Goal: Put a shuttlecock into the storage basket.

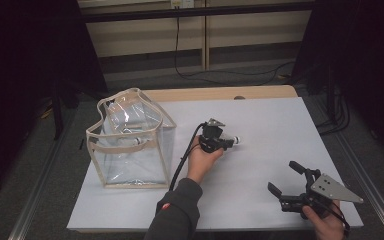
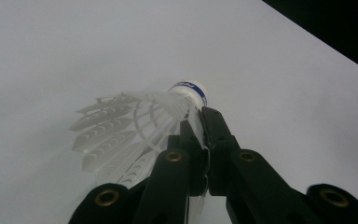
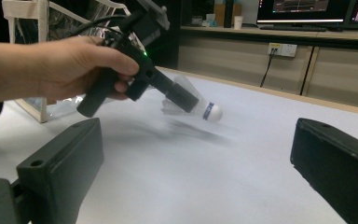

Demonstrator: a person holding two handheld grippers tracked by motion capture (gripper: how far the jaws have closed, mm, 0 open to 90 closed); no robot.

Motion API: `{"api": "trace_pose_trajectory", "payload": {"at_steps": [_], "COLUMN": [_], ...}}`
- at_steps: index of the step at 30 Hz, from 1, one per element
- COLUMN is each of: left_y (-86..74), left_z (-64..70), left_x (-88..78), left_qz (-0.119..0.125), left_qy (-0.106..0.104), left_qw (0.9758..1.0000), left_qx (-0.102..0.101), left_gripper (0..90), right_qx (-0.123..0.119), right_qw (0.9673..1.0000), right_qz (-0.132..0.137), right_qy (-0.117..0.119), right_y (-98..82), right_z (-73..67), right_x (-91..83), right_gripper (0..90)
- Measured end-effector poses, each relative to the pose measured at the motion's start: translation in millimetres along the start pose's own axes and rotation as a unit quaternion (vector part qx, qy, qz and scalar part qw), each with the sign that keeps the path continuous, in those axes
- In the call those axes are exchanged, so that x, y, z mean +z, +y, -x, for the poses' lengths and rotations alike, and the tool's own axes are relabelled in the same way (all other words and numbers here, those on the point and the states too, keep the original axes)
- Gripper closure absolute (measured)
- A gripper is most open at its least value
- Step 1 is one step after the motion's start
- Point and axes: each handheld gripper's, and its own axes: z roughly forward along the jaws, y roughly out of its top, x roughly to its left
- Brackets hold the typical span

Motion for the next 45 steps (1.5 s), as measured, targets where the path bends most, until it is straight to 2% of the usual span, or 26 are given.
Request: {"api": "trace_pose_trajectory", "payload": {"at_steps": [9, 17, 25, 38, 45], "left_y": [4.9, 8.7, 13.2, 21.6, 23.1], "left_z": [5.2, 4.7, 4.7, 5.8, 4.1], "left_x": [-14.3, -24.7, -34.8, -47.2, -51.6], "left_qz": [-0.014, -0.029, -0.031, -0.049, -0.049], "left_qy": [-0.012, -0.021, -0.018, -0.022, -0.022], "left_qw": [0.9998, 0.9994, 0.9994, 0.9986, 0.9986], "left_qx": [-0.001, -0.001, -0.002, 0.000, -0.001], "left_gripper": [89.0, 89.1, 89.2, 89.3, 89.3], "right_qx": [-0.001, 0.001, 0.000, -0.002, -0.001], "right_qw": [1.0000, 1.0000, 1.0000, 1.0000, 1.0000], "right_qz": [0.000, 0.001, 0.000, 0.001, 0.001], "right_qy": [0.000, 0.001, 0.000, 0.000, 0.001], "right_y": [0.3, 0.4, 0.4, 0.3, 0.5], "right_z": [-0.7, -0.6, -0.6, -1.4, -1.3], "right_x": [-0.3, -0.1, -0.2, 0.3, 0.1], "right_gripper": [2.3, 2.3, 2.3, 2.3, 2.3]}}
